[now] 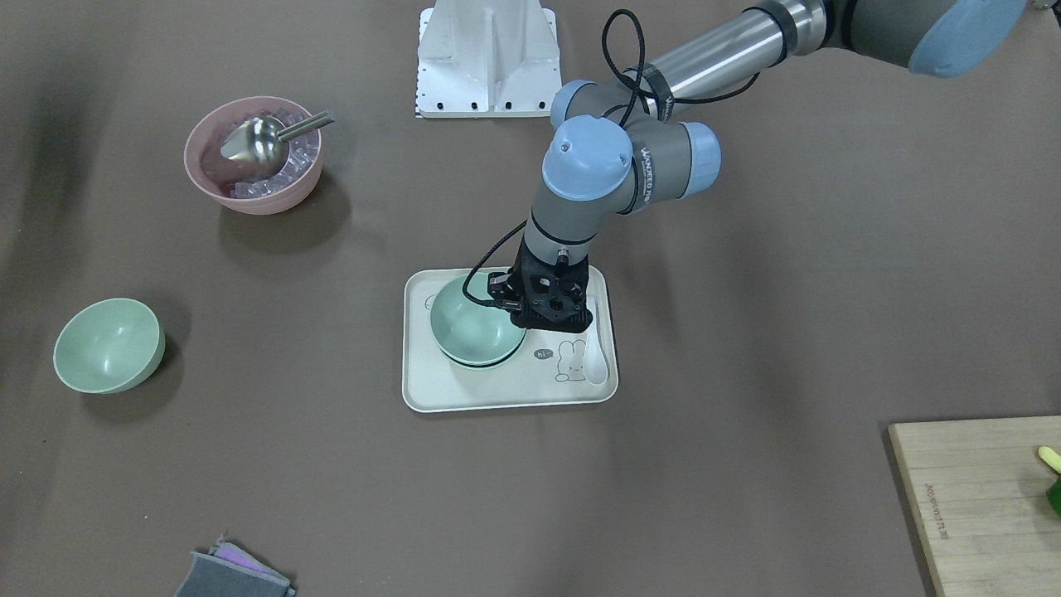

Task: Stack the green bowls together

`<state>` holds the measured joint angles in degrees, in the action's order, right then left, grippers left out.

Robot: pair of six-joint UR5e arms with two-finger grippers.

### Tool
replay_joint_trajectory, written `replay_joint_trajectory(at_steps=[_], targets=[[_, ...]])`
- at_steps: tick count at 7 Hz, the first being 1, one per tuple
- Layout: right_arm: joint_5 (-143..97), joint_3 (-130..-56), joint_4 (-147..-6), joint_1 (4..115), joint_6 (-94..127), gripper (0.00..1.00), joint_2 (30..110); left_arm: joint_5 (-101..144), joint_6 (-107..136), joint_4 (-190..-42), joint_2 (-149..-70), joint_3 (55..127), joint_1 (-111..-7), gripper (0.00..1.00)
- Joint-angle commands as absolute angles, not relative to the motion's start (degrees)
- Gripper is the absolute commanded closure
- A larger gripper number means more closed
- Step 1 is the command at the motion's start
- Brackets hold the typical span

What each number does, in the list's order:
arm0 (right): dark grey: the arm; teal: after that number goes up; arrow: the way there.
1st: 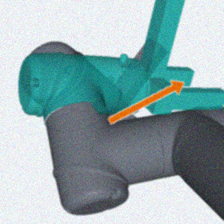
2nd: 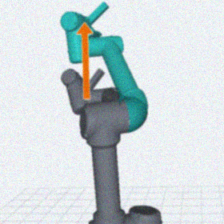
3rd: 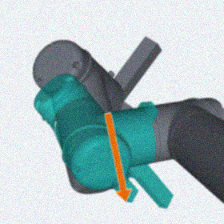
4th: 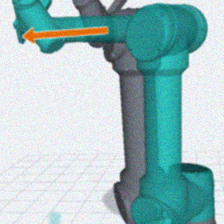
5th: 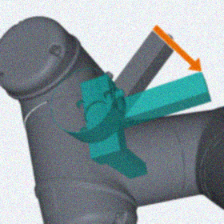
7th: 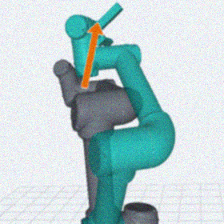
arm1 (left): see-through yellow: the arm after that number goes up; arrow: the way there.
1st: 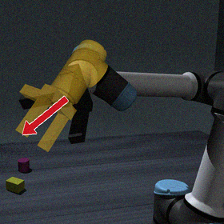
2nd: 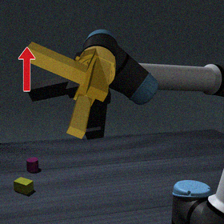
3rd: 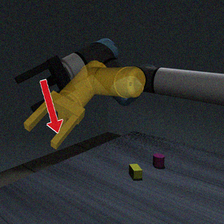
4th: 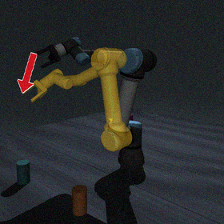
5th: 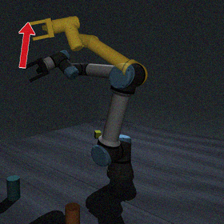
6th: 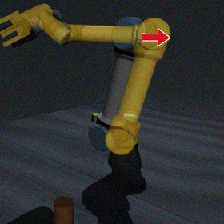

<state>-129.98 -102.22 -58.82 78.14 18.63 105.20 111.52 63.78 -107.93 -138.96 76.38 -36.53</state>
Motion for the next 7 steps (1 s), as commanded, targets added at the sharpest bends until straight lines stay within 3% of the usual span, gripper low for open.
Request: replay_joint_trajectory(at_steps=[1,2,3,4,5,7], targets=[[-129.9,-102.22,-58.89,78.13,18.63,0.0,105.21,111.18,63.81,-107.93,-138.96,76.38,-36.39,1.0],[-129.9,-102.22,-58.89,78.13,18.63,0.0,105.21,111.18,63.81,-107.93,-138.96,76.38,-36.39,1.0],[-129.9,-102.22,-58.89,78.13,18.63,0.0,105.21,111.18,63.72,-108.02,-139.04,76.38,-36.39,0.87],[-129.9,-102.22,-58.89,78.13,18.63,0.0,105.21,111.18,63.63,-108.1,-139.04,76.46,-36.47,0.4],[-129.82,-102.22,-58.89,78.13,18.55,0.0,105.21,111.18,63.63,-108.11,-139.04,76.55,-36.47,0.05],[-129.99,-102.22,-58.71,78.13,17.94,0.0,105.21,111.53,63.81,-107.93,-139.13,77.95,-37.0,0.03]])
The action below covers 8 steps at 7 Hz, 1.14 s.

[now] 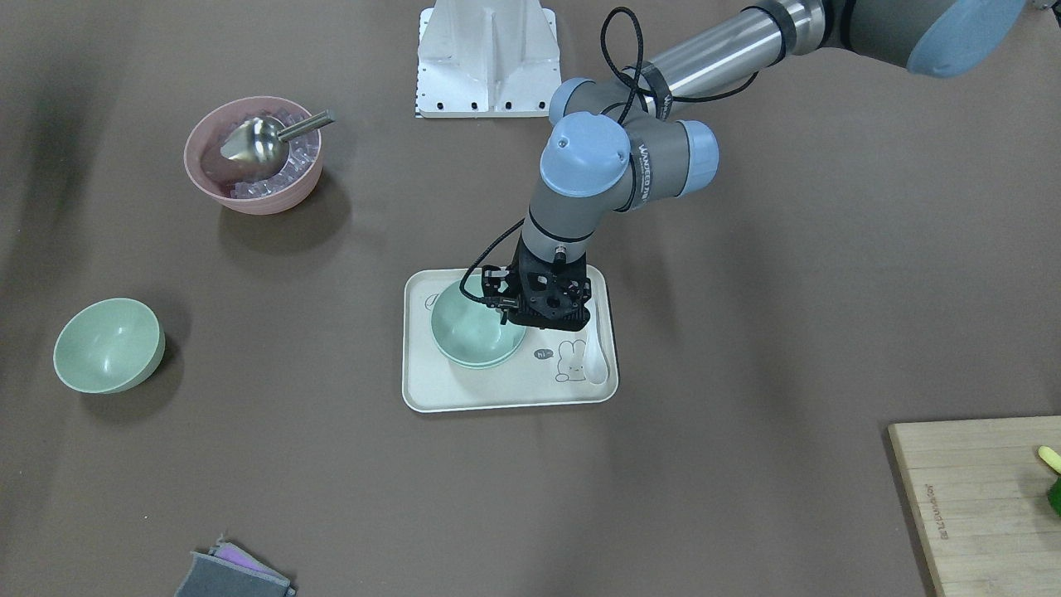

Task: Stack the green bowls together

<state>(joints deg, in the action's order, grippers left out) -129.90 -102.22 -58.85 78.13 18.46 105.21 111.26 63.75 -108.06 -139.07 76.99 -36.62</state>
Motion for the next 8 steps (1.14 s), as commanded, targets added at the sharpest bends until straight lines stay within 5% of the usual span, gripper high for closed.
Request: replay_joint_trajectory(at_steps=[1,5,8], targets=[[-129.99,-102.22,-58.28,78.13,18.02,0.0,105.21,112.14,63.72,-107.23,-138.43,79.96,-37.87,0.03],[-129.9,-95.48,-63.45,75.95,20.46,0.03,93.64,122.6,31.49,-88.82,-116.86,102.34,-54.09,0.03],[-124.3,-93.87,-62.58,66.04,37.85,0.03,87.9,131.29,3.77,-88.59,-101.73,103.36,-71.24,0.02]])
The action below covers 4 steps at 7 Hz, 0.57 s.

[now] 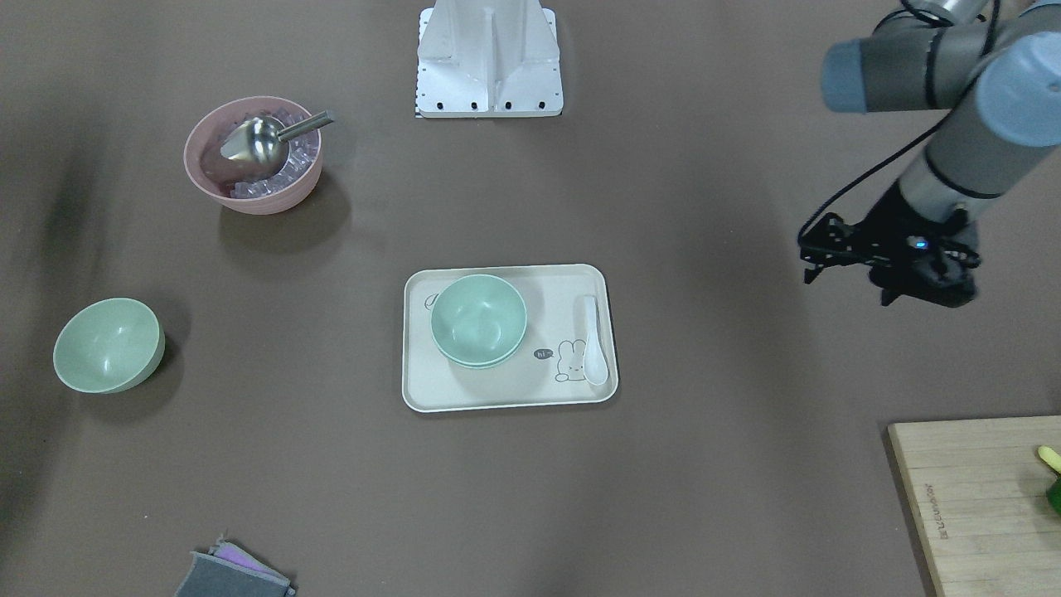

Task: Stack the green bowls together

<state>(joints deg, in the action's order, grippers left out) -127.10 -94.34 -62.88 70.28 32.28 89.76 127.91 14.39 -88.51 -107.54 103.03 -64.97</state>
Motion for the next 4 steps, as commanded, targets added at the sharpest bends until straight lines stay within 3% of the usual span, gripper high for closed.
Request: replay_joint_trajectory(at_steps=[1,4], targets=[[-123.58,-93.52,-62.58,64.35,39.53,0.05,86.76,131.13,1.17,-88.59,-100.3,103.45,-73.28,0.02],[-118.22,-92.21,-62.58,59.16,43.68,0.29,85.08,131.31,1.32,-88.95,-99.84,103.89,-73.74,0.02]])
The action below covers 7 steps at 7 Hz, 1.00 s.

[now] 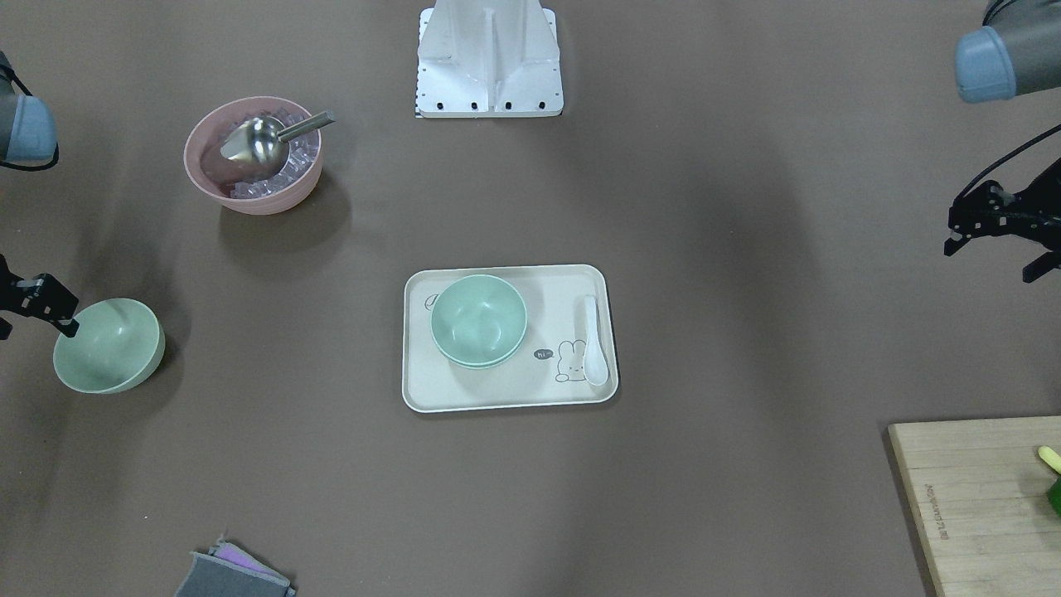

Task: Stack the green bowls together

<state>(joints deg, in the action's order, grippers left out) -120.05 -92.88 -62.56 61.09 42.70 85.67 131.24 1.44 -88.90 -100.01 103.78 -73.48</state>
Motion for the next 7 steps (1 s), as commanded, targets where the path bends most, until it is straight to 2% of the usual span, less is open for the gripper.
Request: replay_joint_trajectory(at_steps=[1,4,5,7], targets=[[-118.21,-91.24,-62.58,58.54,44.29,0.37,84.64,131.22,1.41,-88.95,-99.84,103.89,-73.74,0.02],[-118.3,-90.35,-62.49,58.54,43.68,0.39,85.43,131.04,1.76,-88.95,-99.49,104.33,-73.74,0.02],[-118.3,-90.26,-62.58,58.54,43.68,0.46,85.6,130.96,1.5,-88.95,-99.41,104.24,-73.74,0.02],[-118.39,-90.18,-62.58,58.62,44.38,0.83,85.52,130.96,1.58,-88.95,-99.4,104.15,-73.74,0.02]])
